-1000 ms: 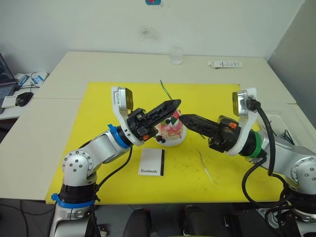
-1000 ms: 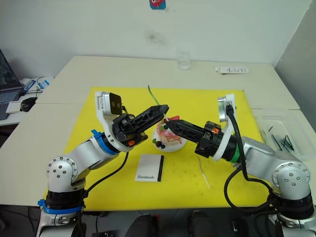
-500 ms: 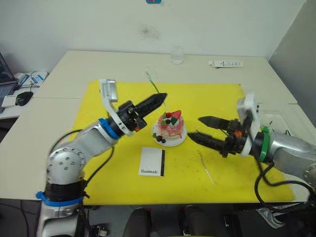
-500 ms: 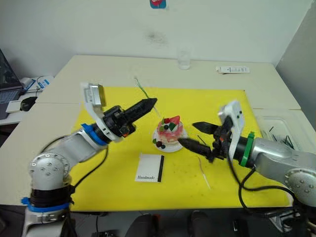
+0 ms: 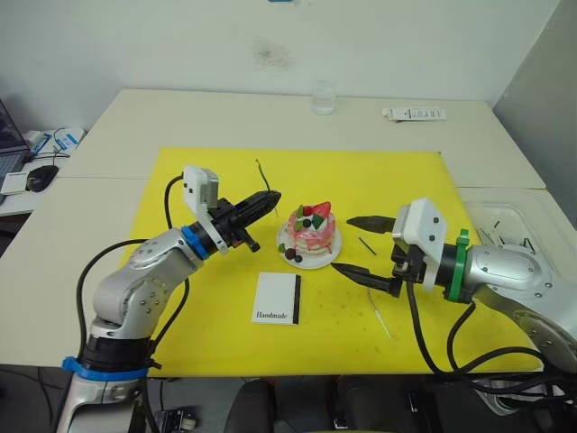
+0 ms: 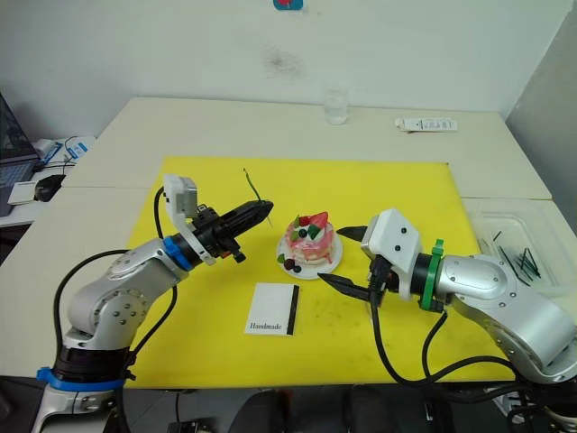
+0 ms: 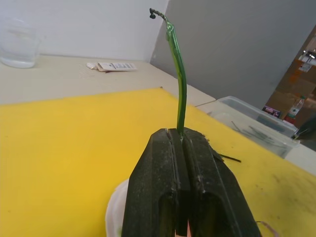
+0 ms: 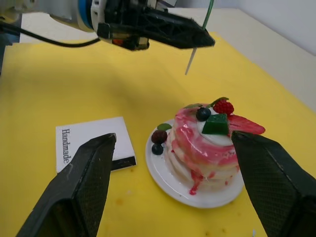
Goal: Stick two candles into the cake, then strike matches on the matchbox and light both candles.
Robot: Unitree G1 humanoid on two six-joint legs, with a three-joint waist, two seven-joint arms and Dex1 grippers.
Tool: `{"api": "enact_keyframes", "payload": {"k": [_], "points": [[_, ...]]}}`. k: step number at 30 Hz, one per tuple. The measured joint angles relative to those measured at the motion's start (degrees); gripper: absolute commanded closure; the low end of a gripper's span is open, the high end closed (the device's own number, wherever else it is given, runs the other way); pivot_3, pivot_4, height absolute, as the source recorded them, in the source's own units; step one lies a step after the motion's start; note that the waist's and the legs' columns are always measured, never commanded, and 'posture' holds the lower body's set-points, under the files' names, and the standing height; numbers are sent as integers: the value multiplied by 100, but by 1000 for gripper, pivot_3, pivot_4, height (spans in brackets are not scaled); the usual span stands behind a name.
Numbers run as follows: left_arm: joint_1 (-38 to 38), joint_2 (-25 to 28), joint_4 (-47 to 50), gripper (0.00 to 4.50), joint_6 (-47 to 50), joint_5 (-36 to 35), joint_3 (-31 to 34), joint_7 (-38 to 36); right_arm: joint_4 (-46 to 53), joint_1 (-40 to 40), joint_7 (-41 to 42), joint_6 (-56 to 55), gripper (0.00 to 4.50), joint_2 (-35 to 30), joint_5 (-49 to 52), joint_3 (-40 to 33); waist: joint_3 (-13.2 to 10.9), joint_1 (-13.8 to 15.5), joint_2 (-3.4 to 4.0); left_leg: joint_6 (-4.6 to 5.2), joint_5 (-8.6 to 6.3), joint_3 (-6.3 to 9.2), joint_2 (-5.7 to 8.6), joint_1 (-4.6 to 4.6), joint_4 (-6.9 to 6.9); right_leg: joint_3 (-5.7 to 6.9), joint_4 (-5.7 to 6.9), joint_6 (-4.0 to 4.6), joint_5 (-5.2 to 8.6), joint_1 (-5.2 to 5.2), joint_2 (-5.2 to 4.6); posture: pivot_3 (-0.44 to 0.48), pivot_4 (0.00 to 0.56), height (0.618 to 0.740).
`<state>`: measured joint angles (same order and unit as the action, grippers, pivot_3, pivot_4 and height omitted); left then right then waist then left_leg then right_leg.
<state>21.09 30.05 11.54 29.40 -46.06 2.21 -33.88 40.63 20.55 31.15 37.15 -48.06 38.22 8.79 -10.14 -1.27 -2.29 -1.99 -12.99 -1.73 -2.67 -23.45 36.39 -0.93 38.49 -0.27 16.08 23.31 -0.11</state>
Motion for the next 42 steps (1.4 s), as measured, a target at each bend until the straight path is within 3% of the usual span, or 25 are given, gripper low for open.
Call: {"api": "enact_keyframes", "payload": {"k": [13,42], "points": [[159,-690,-708,4500,-384,833,-73,-451,162,16,-27,439,627,436,-374,87,0,-3,0,1,0,5,0,0,4,4,9,-1,0,1,1,0,150,740],[374,-1019,-1125,4500,-642,1370,-45,-838,340,240,-81,987,627,603,-370,38,0,-13,0,2,-1,7,1,-4,46,3,39,-2,-2,-1,8,0,150,740]]}}
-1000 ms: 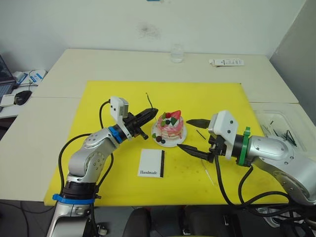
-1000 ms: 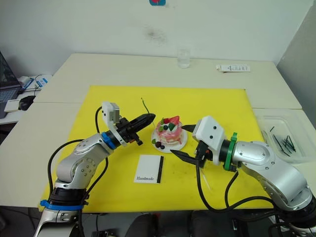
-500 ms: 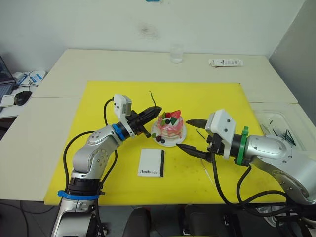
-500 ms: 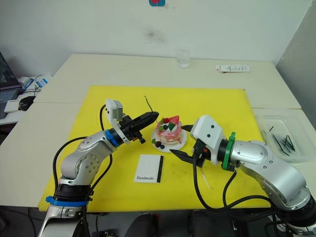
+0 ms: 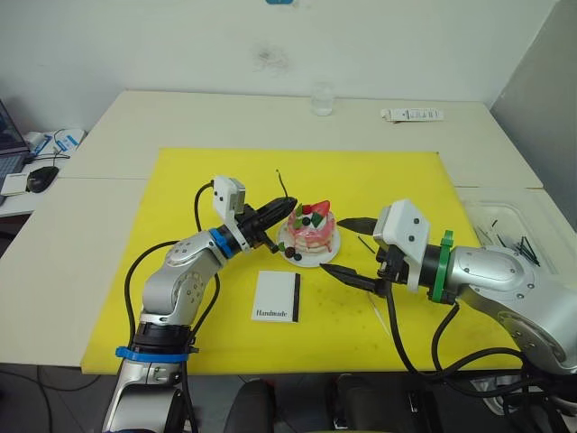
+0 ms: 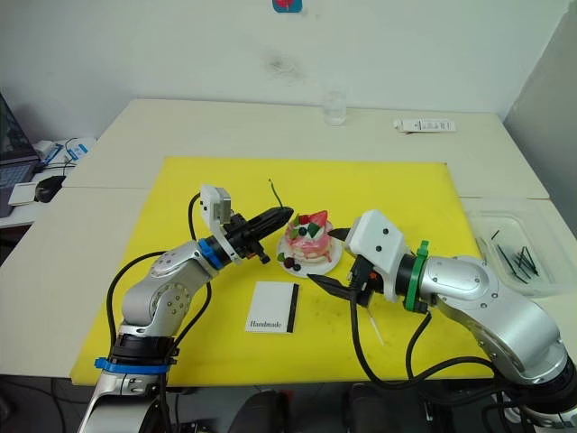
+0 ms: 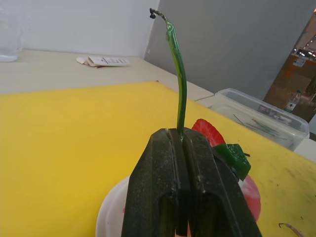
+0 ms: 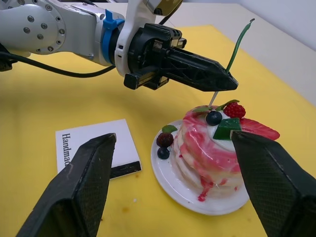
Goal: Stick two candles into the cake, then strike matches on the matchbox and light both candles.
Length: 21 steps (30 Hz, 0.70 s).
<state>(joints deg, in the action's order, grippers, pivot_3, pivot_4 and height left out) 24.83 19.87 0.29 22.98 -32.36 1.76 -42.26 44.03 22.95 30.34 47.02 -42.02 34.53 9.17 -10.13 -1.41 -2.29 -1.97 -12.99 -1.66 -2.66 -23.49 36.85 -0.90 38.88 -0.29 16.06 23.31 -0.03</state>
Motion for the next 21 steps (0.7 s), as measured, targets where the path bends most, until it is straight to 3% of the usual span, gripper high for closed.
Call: {"api": "enact_keyframes", "payload": {"k": [21], "points": [[-399,-240,-25,4500,-657,540,-96,-84,17,-358,-43,-164,627,216,-434,0,1,-1,-1,0,0,0,0,0,6,0,3,-2,-1,-2,0,0,150,740]]}}
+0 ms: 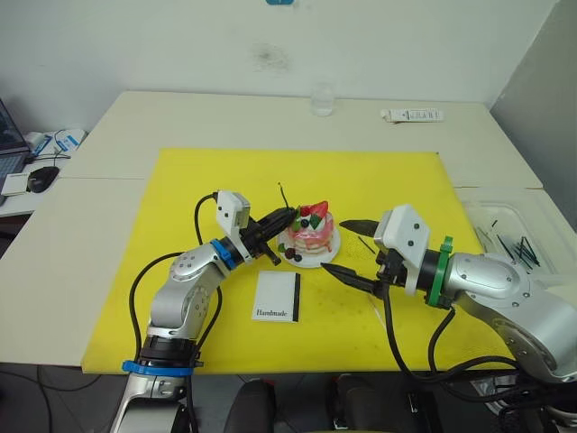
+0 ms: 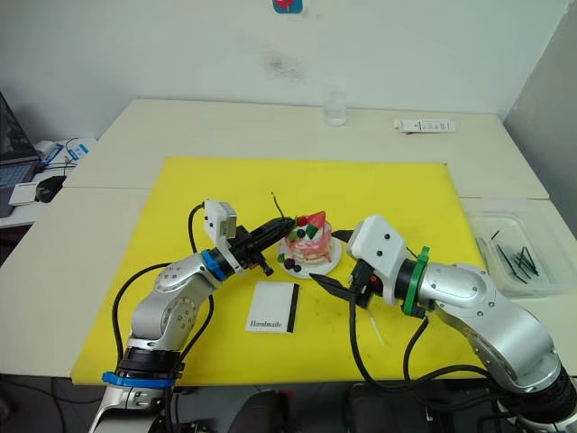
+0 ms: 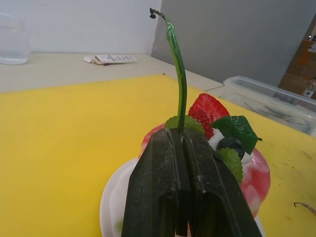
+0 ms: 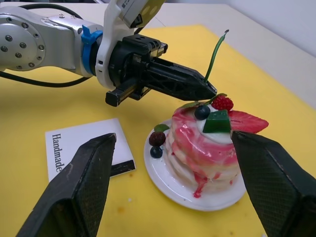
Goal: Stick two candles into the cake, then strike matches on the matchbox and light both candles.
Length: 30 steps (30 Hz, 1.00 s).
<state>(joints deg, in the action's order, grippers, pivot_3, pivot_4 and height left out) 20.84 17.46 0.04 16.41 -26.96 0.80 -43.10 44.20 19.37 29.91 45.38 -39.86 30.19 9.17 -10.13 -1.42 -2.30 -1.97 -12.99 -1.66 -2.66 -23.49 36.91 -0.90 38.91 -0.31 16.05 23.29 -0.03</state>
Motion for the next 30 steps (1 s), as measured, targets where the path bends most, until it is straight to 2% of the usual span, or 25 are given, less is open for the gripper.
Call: {"api": "enact_keyframes", "payload": {"k": [5,10,19,23,27,30], "points": [[16,-67,2,4500,88,-69,79,28,0,-20,1,-3,627,55,-23,-1,0,-1,0,0,0,2,0,0,1,1,2,0,0,0,2,0,150,740],[49,-44,61,2983,388,-241,190,117,0,-62,0,6,581,87,-1,-32,0,-4,0,0,0,2,0,0,2,1,3,-1,-1,0,7,0,150,740],[75,360,544,91,604,-457,601,178,22,-224,-247,222,581,457,131,-177,0,-7,0,0,0,3,-3,1,2,1,4,-1,-1,0,7,0,150,740],[52,613,780,35,657,-464,713,243,119,-272,-347,216,581,508,126,-288,0,-7,0,0,0,2,-2,0,2,0,4,-1,-1,0,7,0,150,740],[-24,1222,1120,35,1045,-731,999,99,300,-505,-392,178,581,468,157,-663,0,-11,0,0,0,4,-5,1,0,3,4,-1,-1,0,6,0,150,740],[-424,2345,1640,35,1860,-1310,1156,-572,652,-1350,-253,193,581,68,263,-1277,0,-16,-2,-1,0,2,-4,0,-6,3,3,-4,3,3,-5,0,150,740]]}}
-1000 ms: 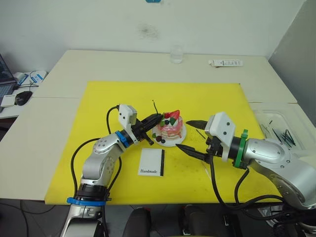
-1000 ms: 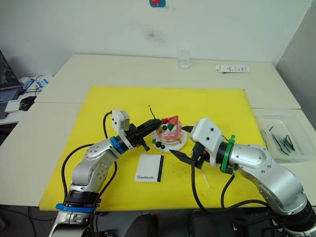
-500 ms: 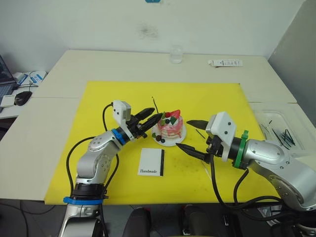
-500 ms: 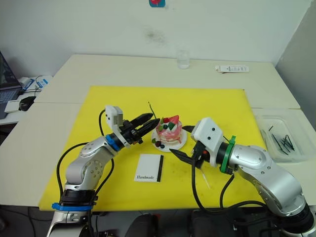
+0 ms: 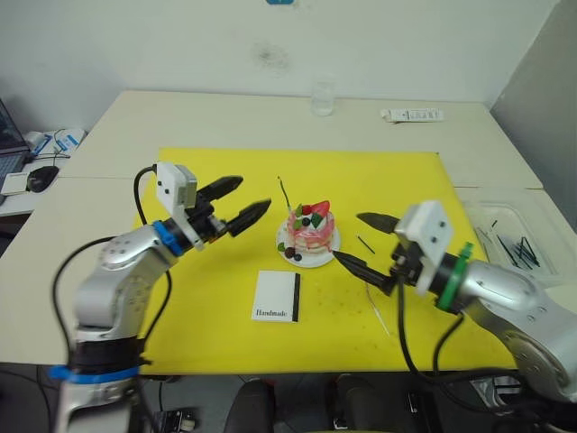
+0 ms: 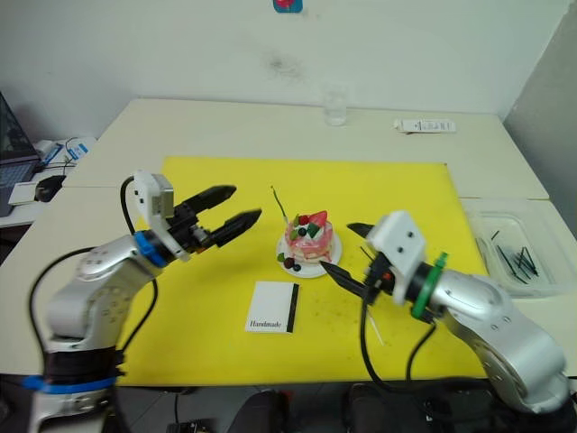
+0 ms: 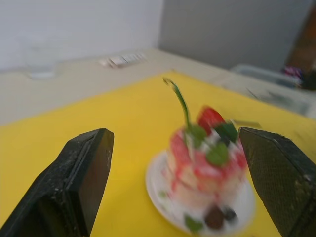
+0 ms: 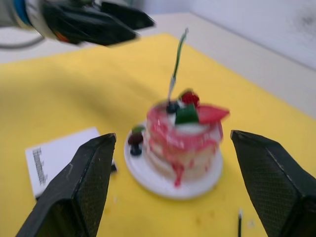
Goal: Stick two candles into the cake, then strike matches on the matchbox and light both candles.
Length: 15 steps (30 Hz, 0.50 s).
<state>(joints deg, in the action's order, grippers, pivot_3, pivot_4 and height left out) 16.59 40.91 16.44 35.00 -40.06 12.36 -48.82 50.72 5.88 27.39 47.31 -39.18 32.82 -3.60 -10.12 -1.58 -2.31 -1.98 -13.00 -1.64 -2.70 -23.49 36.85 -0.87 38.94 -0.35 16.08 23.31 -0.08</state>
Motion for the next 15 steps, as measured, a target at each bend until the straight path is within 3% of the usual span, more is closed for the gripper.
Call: {"api": "enact_keyframes", "payload": {"k": [3,6,8,15], "points": [[-439,758,466,35,391,-299,31,-699,195,-779,94,2,581,-314,-25,-457,0,3,1,-1,-1,-4,2,4,-3,-1,-4,-4,4,-3,-8,0,150,740],[-669,985,950,35,596,-602,-85,-1104,334,-1507,131,-138,581,-410,-225,-631,1,14,1,-1,0,-1,1,4,0,1,-4,-3,4,-5,-9,0,150,740],[-871,972,1492,35,637,-849,-328,-1293,306,-2109,99,-308,581,-420,-546,-526,1,23,0,-1,0,-6,1,9,5,-3,-3,-1,2,-9,-14,0,150,740],[-1124,626,2019,35,150,-618,-1010,-1433,-51,-2508,-237,-825,581,-103,-1497,381,3,-3,-1,0,0,-15,-2,48,5,-13,5,34,1,-24,-10,0,150,740]]}}
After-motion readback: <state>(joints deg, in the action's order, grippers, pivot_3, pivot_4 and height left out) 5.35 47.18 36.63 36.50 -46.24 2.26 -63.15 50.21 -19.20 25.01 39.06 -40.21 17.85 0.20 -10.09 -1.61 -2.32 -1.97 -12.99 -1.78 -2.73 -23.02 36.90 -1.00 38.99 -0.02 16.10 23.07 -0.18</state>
